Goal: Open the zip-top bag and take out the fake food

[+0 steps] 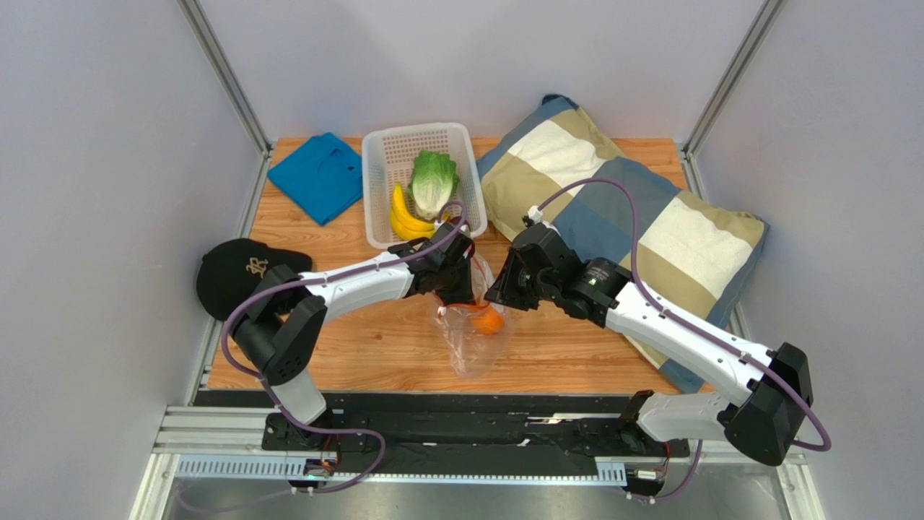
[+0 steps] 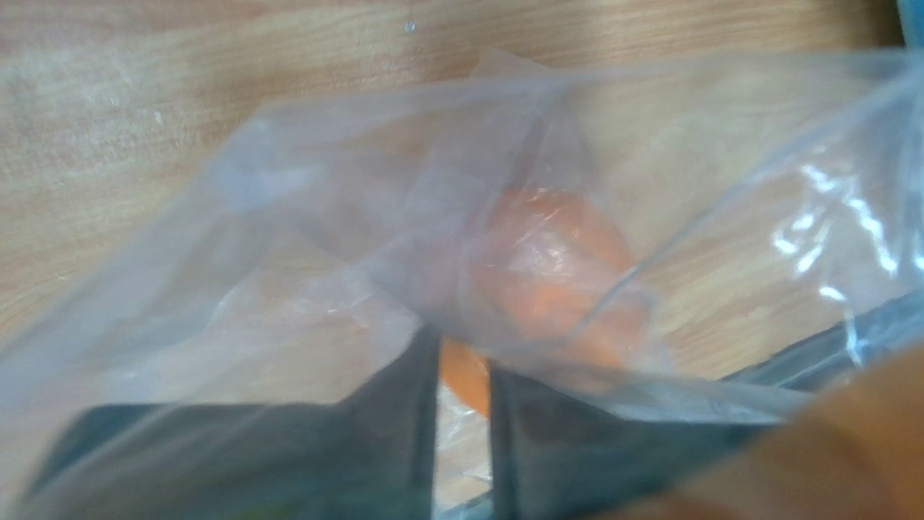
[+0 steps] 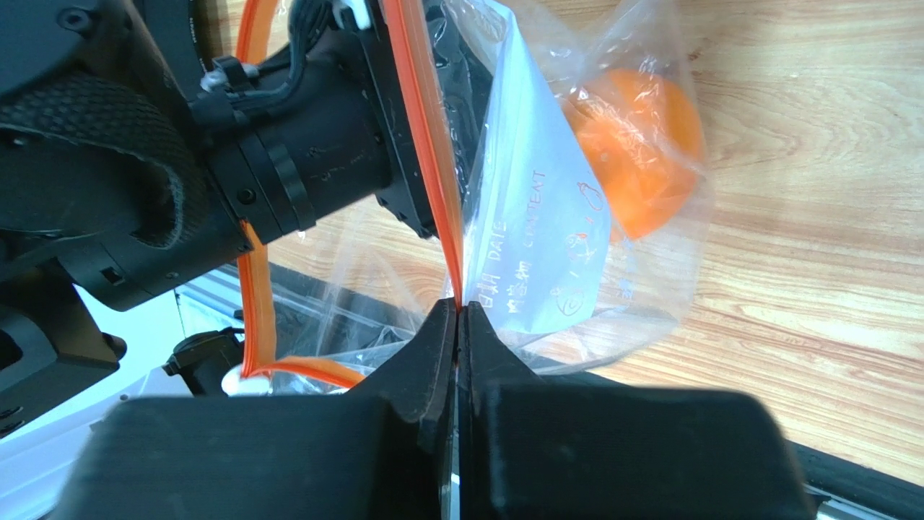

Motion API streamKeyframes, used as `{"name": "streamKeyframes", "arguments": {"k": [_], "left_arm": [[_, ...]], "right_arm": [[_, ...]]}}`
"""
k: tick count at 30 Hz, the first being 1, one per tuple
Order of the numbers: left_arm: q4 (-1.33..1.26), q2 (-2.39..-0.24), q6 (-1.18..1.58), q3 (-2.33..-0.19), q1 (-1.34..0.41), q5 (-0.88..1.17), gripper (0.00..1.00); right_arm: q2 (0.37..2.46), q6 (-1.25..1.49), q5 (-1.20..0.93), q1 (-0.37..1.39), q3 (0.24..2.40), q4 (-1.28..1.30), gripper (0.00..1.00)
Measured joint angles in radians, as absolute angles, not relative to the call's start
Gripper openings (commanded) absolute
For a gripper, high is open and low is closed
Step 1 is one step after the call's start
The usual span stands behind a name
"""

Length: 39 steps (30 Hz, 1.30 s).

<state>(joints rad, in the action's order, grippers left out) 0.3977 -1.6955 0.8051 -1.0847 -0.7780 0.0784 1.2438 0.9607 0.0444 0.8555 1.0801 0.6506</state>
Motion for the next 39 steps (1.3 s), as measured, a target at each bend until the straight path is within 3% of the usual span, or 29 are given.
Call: {"name": "streamKeyframes", "arguments": {"k": [4, 11, 15, 17, 25, 32, 33, 39], "left_arm": [[0.411, -1.702, 0.793, -1.079, -0.778, 0.049, 0.0], [0.505, -1.671, 0.751, -1.078, -0.779, -0.002, 0.01], [0.531, -1.613, 0.715, -1.082, -0.779, 0.022, 0.36], [0.53, -1.58, 0.694, -1.082, -0.779, 0.069, 0.44], [0.461, -1.54, 0.665, -1.072, -0.818, 0.262, 0.45], [0.451, -1.58, 0.673, -1.076, -0.847, 0.284, 0.61], [0.458, -1.596, 0.674, -1.084, -0.853, 0.274, 0.71], [0.5, -1.668, 0.681, -1.118, -0.895, 0.209, 0.72]], "right_arm": [[1.244, 0.959, 0.045, 0.854, 1.08, 0.655, 0.0], [1.244, 0.941, 0.045, 0.854, 1.08, 0.668, 0.0], [1.24, 0.926, 0.045, 0.854, 1.08, 0.681, 0.0], [1.237, 0.92, 0.045, 0.854, 1.081, 0.686, 0.0], [1.221, 0.911, 0.044, 0.843, 1.081, 0.706, 0.0], [1.216, 0.911, 0.043, 0.842, 1.081, 0.709, 0.0], [1.213, 0.912, 0.043, 0.842, 1.08, 0.71, 0.0], [1.2, 0.912, 0.044, 0.841, 1.08, 0.719, 0.0]]}}
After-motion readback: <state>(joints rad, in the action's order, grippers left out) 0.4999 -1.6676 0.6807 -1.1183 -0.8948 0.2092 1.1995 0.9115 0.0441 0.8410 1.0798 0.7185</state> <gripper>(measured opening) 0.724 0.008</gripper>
